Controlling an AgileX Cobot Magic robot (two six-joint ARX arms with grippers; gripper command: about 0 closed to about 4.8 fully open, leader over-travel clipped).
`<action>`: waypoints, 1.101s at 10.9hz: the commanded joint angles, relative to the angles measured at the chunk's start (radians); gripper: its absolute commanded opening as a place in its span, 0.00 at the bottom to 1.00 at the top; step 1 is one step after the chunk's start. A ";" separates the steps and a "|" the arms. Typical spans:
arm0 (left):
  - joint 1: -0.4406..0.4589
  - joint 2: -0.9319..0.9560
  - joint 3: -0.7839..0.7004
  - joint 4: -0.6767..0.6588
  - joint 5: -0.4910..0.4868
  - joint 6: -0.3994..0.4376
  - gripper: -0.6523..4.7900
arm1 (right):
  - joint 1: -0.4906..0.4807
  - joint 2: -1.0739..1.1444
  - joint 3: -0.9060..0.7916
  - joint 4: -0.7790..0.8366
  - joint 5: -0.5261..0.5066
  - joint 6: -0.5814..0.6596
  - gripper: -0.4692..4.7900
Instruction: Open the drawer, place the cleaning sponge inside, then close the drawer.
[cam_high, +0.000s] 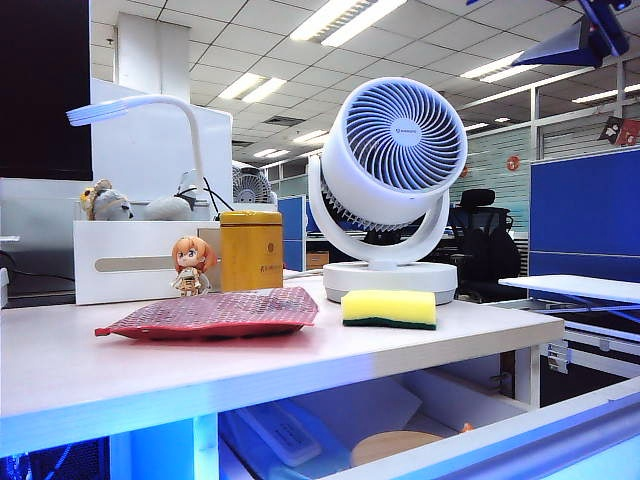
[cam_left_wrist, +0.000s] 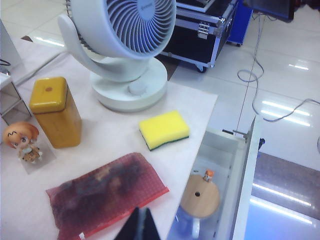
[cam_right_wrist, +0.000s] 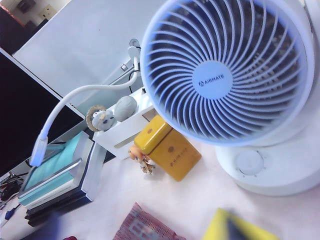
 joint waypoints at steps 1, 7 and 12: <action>-0.001 -0.002 0.005 0.037 0.001 0.000 0.11 | 0.096 -0.011 0.002 -0.220 0.215 -0.286 0.08; -0.001 -0.002 0.005 0.040 0.004 0.001 0.11 | 0.231 0.108 -0.288 -0.297 0.489 -0.378 0.08; -0.001 -0.002 0.005 0.040 0.004 0.000 0.11 | 0.229 0.341 -0.326 -0.239 0.508 -0.381 0.08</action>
